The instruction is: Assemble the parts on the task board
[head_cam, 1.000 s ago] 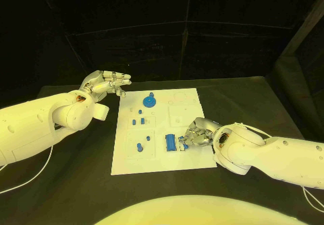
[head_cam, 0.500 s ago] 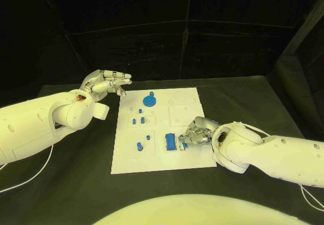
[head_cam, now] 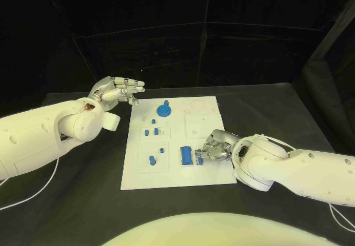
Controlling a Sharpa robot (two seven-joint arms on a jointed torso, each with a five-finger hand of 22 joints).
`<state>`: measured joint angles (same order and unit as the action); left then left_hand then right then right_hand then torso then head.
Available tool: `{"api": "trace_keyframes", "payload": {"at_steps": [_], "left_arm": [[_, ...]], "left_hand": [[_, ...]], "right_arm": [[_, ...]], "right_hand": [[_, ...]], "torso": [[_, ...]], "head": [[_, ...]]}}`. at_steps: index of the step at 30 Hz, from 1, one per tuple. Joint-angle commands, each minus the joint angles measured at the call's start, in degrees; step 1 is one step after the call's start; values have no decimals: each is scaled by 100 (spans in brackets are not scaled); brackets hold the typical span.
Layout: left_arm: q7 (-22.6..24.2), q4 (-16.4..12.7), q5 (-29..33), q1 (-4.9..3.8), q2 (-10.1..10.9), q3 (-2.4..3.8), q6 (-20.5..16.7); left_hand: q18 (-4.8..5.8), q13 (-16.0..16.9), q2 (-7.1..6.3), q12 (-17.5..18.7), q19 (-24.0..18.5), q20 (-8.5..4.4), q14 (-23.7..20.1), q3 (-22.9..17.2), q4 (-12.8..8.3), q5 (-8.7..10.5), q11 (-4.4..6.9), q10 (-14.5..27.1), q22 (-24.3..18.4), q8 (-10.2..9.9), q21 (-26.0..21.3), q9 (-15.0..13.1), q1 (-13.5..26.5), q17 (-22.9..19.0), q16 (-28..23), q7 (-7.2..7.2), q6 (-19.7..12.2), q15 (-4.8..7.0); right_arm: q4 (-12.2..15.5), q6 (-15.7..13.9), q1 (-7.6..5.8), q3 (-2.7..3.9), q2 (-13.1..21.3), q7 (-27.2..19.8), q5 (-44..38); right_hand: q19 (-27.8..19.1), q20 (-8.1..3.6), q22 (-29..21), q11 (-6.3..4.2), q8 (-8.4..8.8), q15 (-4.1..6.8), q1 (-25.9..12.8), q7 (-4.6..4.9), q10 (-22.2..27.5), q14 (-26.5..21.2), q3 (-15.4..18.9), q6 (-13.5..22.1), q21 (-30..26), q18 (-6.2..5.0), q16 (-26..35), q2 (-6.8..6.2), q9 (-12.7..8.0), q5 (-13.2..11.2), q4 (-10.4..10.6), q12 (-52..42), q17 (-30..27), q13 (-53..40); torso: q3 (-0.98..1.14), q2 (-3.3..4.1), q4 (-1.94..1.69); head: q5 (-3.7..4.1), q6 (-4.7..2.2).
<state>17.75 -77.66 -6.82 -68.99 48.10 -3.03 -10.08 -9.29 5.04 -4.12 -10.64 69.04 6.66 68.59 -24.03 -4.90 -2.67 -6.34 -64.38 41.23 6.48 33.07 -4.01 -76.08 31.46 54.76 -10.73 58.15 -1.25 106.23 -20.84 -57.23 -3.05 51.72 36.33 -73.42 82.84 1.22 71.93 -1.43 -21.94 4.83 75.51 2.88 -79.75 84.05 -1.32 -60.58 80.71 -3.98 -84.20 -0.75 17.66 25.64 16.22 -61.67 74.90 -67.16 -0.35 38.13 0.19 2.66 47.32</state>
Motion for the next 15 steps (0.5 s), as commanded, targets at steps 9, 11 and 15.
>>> {"api": "trace_keyframes", "payload": {"at_steps": [9, 11, 15], "left_arm": [[-2, -4, 19, -9, -2, 4, 70], [-3, -5, 19, -9, -1, 4, 68], [-4, -4, 19, -9, -1, 4, 67]], "left_hand": [[-114, 7, 55, -24, -28, 21, -33, 29, 9, -19, -3, 65, -12, 31, -28, 8, 11, -10, 7, -3, -40, -7], [-114, 7, 55, -24, -28, 21, -33, 29, 9, -19, -3, 65, -12, 31, -28, 8, 11, -10, 7, -3, -40, -7], [-113, 7, 57, -27, -29, 23, -36, 35, 16, -19, -6, 70, -14, 32, -31, 8, 20, -13, 8, -5, -43, -9]], "right_arm": [[16, -9, -1, -3, 3, -61, -86], [4, -34, -1, -3, 10, -70, -89], [-6, -54, -1, -3, 17, -91, -95]], "right_hand": [[32, 0, 12, 7, -26, 23, -491, 5, -59, 406, 255, -61, 28, 42, -19, -44, 57, -150, 32, -22, 552, -28], [30, 5, 8, 2, -18, 22, -862, -4, -61, 404, 507, -68, 22, 40, -13, -20, 88, -989, 30, -8, 546, -34], [29, 3, 8, 1, -7, 25, -1072, -5, -61, 404, 751, -59, 18, 39, -10, 28, 137, -1575, 37, -3, 547, -57]], "torso": [[-5, -4, 0], [-5, -2, -2], [-5, 0, -1]], "head": [[-20, 3], [-15, 2], [-11, -2]]}}
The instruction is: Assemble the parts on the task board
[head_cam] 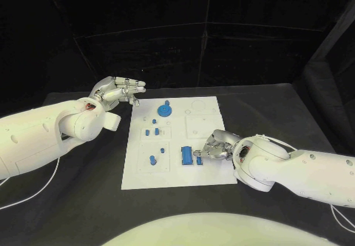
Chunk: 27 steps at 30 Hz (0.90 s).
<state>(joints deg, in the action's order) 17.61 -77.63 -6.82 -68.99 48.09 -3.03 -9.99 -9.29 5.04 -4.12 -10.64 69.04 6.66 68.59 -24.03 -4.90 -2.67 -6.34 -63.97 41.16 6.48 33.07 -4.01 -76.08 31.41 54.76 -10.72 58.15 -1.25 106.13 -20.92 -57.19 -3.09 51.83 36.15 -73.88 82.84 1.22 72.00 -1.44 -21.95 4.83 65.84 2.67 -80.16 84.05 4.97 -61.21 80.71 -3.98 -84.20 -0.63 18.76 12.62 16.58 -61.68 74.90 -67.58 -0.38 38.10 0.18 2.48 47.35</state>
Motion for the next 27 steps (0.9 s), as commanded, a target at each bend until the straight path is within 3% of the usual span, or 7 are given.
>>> {"api": "trace_keyframes", "payload": {"at_steps": [1, 11, 17, 21, 27], "left_arm": [[10, -6, 19, -9, 0, 4, 59], [10, -4, 19, -9, 2, 4, 59], [24, 8, 20, -9, -2, 4, 40], [42, 16, 20, -8, -2, 4, 6], [59, 45, 444, -7, -31, 2, -7]], "left_hand": [[-113, 7, 57, -27, -29, 23, -36, 35, 16, -19, -6, 29, -8, 33, -31, 8, 20, -7, 8, -6, -43, -9], [-113, 7, 57, -27, -29, 23, -36, 35, 16, -19, -6, 29, -8, 33, -31, 8, 20, -7, 8, -6, -43, -9], [-113, 7, 57, -27, -29, 23, -36, 35, 16, -19, -6, 29, -8, 33, -31, 8, 20, -7, 8, -6, -43, -9], [-113, 7, 57, -27, -29, 23, -36, 35, 16, -19, -6, 29, -8, 33, -31, 8, 20, -7, 8, -6, -43, -9], [-112, 10, 67, -47, -32, 29, -45, 59, 46, -18, -6, 32, -18, 44, -44, 7, 60, -17, 10, -3, -43, -14]], "right_arm": [[2, -46, -5, 0, 7, -78, -51], [19, -73, -5, 1, 69, -163, -121], [29, -372, -9, 3, 211, -471, -18], [-103, -671, -41, 6, 359, -1121, 719], [-615, -1060, -358, 8, 414, -2771, 2602]], "right_hand": [[30, 2, 5, 3, -5, 25, -149, 13, -22, 406, 189, 3, 20, 39, -12, 26, 42, -399, 3, -4, 552, -23], [31, 2, 9, 2, 1, 26, -105, 13, -24, 406, 291, 10, 19, 40, -10, 52, 76, -495, -23, -5, 552, -42], [-1, 16, -52, 44, 124, -1, 201, 71, 39, 391, 358, 190, -20, 29, 35, 120, 85, -132, -78, 110, 488, 9], [-83, 99, -214, 177, 404, -110, 623, 233, 231, 354, 333, 566, -120, 0, 147, 237, -3, 171, -190, 471, 327, 250], [-528, 180, -1192, 263, 566, -183, 1118, 338, 851, 145, 351, 742, -723, -190, 727, 265, -53, 327, -421, 1750, -450, 1176]], "torso": [[0, 2, 0], [3, -4, 5], [3, -19, 7], [-18, -49, 1], [-28, -141, -1]], "head": [[6, 0], [7, 3], [11, -38], [34, -61], [29, -73]]}}
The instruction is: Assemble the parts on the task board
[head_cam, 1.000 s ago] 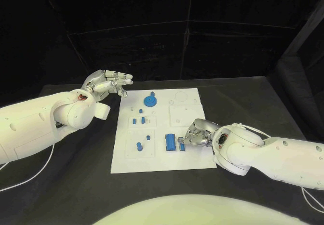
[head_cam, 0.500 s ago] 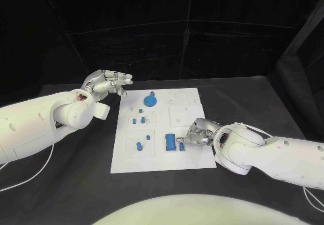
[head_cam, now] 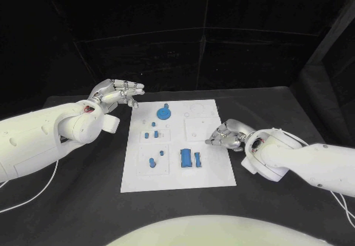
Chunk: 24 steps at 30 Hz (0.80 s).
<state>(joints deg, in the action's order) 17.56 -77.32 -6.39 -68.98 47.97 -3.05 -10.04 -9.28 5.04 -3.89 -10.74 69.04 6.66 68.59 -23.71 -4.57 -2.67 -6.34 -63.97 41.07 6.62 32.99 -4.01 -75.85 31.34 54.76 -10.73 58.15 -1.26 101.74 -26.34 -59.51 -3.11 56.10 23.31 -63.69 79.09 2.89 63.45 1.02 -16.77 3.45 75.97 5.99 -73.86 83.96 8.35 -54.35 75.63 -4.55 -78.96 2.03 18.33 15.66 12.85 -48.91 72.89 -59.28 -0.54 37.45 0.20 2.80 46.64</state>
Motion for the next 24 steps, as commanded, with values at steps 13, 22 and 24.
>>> {"api": "trace_keyframes", "payload": {"at_steps": [13, 22, 24], "left_arm": [[374, 291, 1343, 23, -160, 2, -236], [687, 608, 1581, 60, -334, 2, -501], [733, 660, 1594, 76, -397, 2, -558]], "left_hand": [[-43, -89, 51, 54, -1328, 257, -1241, 311, 230, -36, -79, 111, -760, 55, -1262, 20, 219, -988, -2002, 51, -132, -265], [8, -149, 69, 608, -2571, 741, -1879, 472, 272, -11, -343, 472, -1748, -163, -2551, 27, 163, -1842, -3747, 145, -273, -693], [-23, -149, 86, 687, -2679, 831, -1922, 526, 271, -14, -327, 550, -1887, -212, -2686, 28, 145, -1957, -3946, 157, -297, -679]], "right_arm": [[-1861, -218, -620, 15, -602, -3843, 4652], [-2868, 295, -661, 18, -1299, -4460, 5177], [-3011, 362, -662, 18, -1411, -4509, 5200]], "right_hand": [[-1877, 490, -4476, 476, 643, -535, 1042, 353, 1131, -1505, 26, 74, -4331, -587, 5400, 110, -416, -152, -116, 3941, -4527, 3660], [-2121, 934, -5625, 690, 1246, -919, 1171, 441, 1086, -2021, 42, -41, -6096, -591, 7187, 142, -919, -331, -249, 4460, -5890, 5048], [-2068, 946, -5722, 711, 1291, -944, 1158, 457, 1095, -1987, 32, -64, -6232, -598, 7301, 162, -979, -344, -285, 4495, -6029, 5184]], "torso": [[-83, -363, -10], [-66, -397, 26], [-68, -415, 25]], "head": [[39, -180], [-17, -655], [-26, -686]]}}
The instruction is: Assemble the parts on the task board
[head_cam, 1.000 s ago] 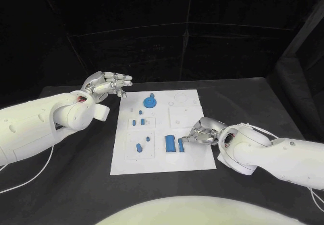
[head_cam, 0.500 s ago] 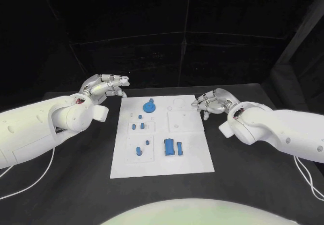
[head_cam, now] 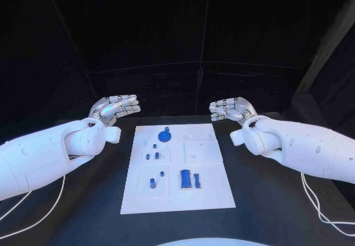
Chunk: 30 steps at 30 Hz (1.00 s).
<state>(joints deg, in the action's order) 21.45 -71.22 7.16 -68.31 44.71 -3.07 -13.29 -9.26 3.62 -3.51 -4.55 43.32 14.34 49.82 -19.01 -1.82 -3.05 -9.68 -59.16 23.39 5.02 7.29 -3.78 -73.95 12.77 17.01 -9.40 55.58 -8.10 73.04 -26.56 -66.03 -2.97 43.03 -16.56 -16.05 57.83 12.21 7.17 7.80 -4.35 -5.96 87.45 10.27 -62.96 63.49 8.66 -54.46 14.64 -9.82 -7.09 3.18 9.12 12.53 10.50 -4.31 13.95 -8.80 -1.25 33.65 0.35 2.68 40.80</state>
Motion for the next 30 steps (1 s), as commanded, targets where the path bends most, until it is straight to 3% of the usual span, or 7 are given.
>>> {"api": "trace_keyframes", "payload": {"at_steps": [1, 9, 10, 13, 19, 20, 30], "left_arm": [[372, 78, 244, 23, -112, 5, -276], [474, 172, 257, 87, -295, 6, -435], [221, 160, 163, 92, -278, 0, -251], [233, 122, 147, 105, -273, 6, -304], [336, -219, -1, 227, -227, 57, -779], [360, -300, -36, 256, -216, 69, -892], [701, -1430, -525, 658, -62, 240, -2466]], "left_hand": [[-71, -4, 64, 88, -139, 122, -28, 101, -6, 28, 15, 103, -216, -83, -187, 3, -60, -176, -297, 27, -46, 14], [-131, -5, 129, 95, -133, 200, 90, 233, -26, 26, 14, 191, -499, -130, -321, 4, -129, -387, -642, 20, -55, 10], [233, -362, 351, 455, -1405, -307, -1459, 718, 182, 305, 310, 1884, -1039, -502, -729, 378, 2141, -645, -946, 296, -1681, 256], [232, -362, 351, 455, -1586, -366, -1662, 809, 182, 305, 343, 2174, -1143, -502, -729, 378, 2468, -699, -1012, 337, -1959, 283], [341, -362, 351, 455, -2211, -609, -2419, 1057, 182, 305, 486, 3026, -1415, -502, -729, 378, 3594, -831, -1174, 474, -2778, 404], [370, -362, 351, 455, -2292, -641, -2519, 1092, 182, 305, 505, 3139, -1451, -502, -729, 378, 3742, -848, -1193, 492, -2886, 810], [493, -362, 351, 455, -2969, -903, -3334, 1359, 182, 305, 968, 4059, -1745, -502, -729, 378, 4951, -1277, -1701, 940, -3772, 810]], "right_arm": [[-224, 419, -10, 4, -166, -548, 447], [-540, 526, -11, 5, -376, -650, 452], [-509, 304, 2, -1, -351, -390, 312], [-456, 254, 16, 6, -339, -412, 343], [19, -191, 142, 70, -227, -614, 623], [133, -297, 172, 85, -200, -662, 689], [1439, -1519, 520, 262, 106, -1216, 1456]], "right_hand": [[91, 15, -138, 45, 57, -10, 1, 27, -3, 81, -6, -69, -193, -76, 165, 58, -88, -38, -67, 43, -204, 198], [305, 6, -313, 30, 66, -7, -48, 41, -86, 266, -30, -136, -438, -83, 325, 80, -238, -41, -167, 46, -529, 474], [-1544, -360, -717, -213, 435, 174, -2656, -276, 1867, -1739, -282, 1572, -723, 295, 709, -318, -436, -391, -414, 431, -779, 880], [-1782, -417, -717, -248, 435, 596, -3045, -327, 2115, -2005, -331, 1790, -796, 295, 709, -318, -476, -454, -464, 431, -839, 880], [-2695, -600, -717, -372, 435, 596, -4346, -483, 3068, -2995, -460, 2621, -945, 393, 709, -318, -912, -637, -592, 431, -965, 880], [-2815, -624, -717, -780, 435, 596, -4515, -505, 3194, -3125, -866, 2731, -970, 393, 709, -318, -912, -660, -609, 431, -983, 880], [-3786, -819, -717, -780, 435, 596, -5898, -1027, 4210, -4180, -866, 3618, -1464, 524, 709, -318, -912, -1253, -1050, 431, -1395, 880]], "torso": [[7, -40, 1], [53, -28, 1], [35, -35, 2], [42, -51, -1], [99, -185, -25], [107, -204, -28], [125, -247, -35]], "head": [[-29, -186], [-87, -316], [-77, -299], [-92, -325], [-213, -543], [-229, -573], [-268, -642]]}}
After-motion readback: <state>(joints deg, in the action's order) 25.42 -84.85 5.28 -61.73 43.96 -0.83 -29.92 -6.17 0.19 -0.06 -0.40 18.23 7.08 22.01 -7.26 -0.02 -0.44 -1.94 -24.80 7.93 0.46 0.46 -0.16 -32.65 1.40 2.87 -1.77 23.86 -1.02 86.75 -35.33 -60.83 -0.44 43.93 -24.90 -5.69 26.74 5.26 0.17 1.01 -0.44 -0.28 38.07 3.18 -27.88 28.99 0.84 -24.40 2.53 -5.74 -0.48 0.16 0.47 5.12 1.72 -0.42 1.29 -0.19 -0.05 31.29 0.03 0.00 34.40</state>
